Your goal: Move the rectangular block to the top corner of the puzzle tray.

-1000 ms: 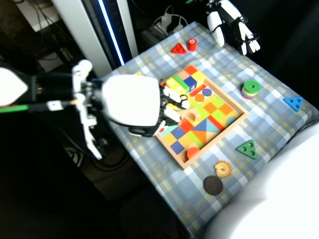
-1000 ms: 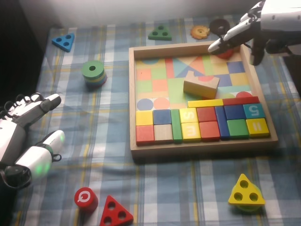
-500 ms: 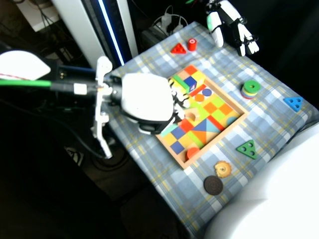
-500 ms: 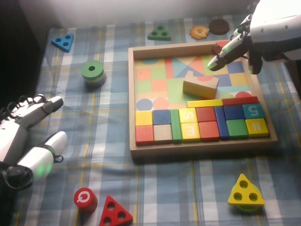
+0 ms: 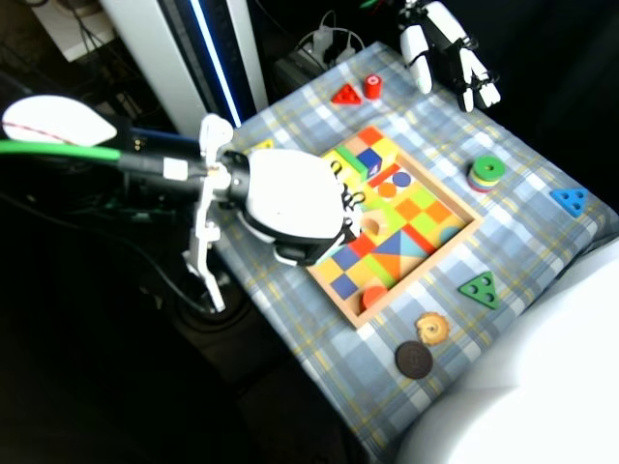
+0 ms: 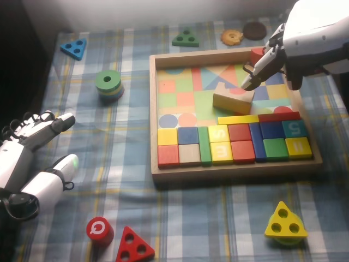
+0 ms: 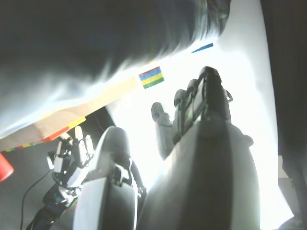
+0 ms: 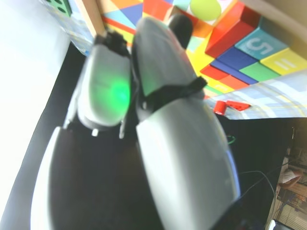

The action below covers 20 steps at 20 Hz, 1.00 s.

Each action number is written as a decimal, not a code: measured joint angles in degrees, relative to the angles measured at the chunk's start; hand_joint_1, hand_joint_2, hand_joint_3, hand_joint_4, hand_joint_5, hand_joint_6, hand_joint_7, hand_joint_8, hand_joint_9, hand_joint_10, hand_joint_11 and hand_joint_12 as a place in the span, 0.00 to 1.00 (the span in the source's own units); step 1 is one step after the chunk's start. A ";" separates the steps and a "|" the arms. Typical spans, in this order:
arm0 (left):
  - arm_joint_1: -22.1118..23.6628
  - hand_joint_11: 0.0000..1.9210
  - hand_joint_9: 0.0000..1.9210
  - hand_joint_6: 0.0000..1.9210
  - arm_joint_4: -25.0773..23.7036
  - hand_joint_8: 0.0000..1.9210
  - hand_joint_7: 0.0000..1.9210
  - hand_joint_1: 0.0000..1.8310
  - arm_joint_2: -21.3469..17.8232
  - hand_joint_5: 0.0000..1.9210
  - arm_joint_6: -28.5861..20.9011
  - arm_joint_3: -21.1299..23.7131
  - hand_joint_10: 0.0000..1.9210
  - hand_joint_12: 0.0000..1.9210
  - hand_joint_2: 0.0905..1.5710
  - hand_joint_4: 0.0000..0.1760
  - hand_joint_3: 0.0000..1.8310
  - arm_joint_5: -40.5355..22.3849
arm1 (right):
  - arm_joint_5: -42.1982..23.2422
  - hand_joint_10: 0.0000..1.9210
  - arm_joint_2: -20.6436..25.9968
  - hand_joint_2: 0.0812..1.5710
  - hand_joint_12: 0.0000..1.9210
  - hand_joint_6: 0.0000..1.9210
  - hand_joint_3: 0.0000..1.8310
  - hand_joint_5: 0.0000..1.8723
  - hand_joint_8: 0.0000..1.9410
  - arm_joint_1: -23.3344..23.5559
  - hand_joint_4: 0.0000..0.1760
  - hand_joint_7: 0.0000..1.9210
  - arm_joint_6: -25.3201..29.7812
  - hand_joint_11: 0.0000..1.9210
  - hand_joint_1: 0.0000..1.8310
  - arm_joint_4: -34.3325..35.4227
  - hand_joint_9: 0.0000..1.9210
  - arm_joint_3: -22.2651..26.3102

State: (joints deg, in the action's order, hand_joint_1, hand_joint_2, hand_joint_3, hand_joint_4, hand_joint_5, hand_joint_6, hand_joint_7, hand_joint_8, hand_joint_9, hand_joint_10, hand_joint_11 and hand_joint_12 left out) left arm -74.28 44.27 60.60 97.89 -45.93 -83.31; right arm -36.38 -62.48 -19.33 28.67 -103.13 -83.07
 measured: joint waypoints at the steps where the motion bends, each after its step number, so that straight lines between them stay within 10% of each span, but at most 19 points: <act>1: 0.00 0.00 0.02 0.00 -0.04 0.00 0.09 0.36 0.00 0.23 0.00 0.00 0.00 0.00 0.88 0.27 0.00 0.02 | 0.00 1.00 -0.17 0.73 1.00 0.00 0.01 0.33 1.00 0.00 0.12 0.69 0.04 0.80 0.84 -0.02 0.78 -0.13; 6: 0.00 0.00 0.03 0.00 -0.07 0.00 0.10 0.38 0.00 0.23 0.00 0.00 0.00 0.00 0.87 0.28 0.00 0.17 | -0.22 1.00 -0.83 0.72 1.00 0.00 0.01 0.31 1.00 0.00 0.32 0.69 0.55 0.81 0.83 -0.39 0.79 -0.17; 11: 0.00 0.00 0.03 0.00 -0.07 0.00 0.10 0.33 0.00 0.23 0.00 0.00 0.00 0.00 0.88 0.25 0.00 0.17 | -0.07 1.00 -1.16 0.72 1.00 0.00 0.00 0.31 1.00 0.00 0.08 0.73 0.55 0.83 0.84 -0.42 0.82 -0.48; 14: 0.00 0.00 0.02 0.00 -0.11 0.00 0.09 0.34 0.00 0.23 0.00 0.00 0.00 0.00 0.88 0.35 0.00 0.15 | -0.04 1.00 -2.99 0.72 1.00 0.00 0.00 0.32 1.00 -0.02 0.28 0.72 0.66 0.82 0.87 -0.76 0.81 -1.36; 15: 0.00 0.00 0.02 0.00 -0.07 0.00 0.09 0.34 -0.04 0.23 0.00 0.00 0.00 0.00 0.88 0.34 0.00 0.17 | -0.24 1.00 -3.45 0.71 1.00 0.00 0.00 0.32 1.00 -0.02 0.17 0.72 0.70 0.82 0.89 -0.37 0.81 -1.62; 20: 0.13 0.00 0.02 0.00 0.02 0.00 0.09 0.34 -0.15 0.23 0.02 0.00 0.00 0.00 0.89 0.42 0.00 0.17 | -0.15 1.00 -3.54 0.72 1.00 0.00 0.00 0.33 1.00 -1.01 0.34 0.70 0.76 0.82 0.87 -0.63 0.81 -2.21</act>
State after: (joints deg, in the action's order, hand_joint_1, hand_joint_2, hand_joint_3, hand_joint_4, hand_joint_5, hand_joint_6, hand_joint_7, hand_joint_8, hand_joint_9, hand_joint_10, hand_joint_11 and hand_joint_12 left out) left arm -74.15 44.29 60.45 97.91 -45.93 -83.13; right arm -36.53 -66.02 -20.34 29.43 -103.77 -85.27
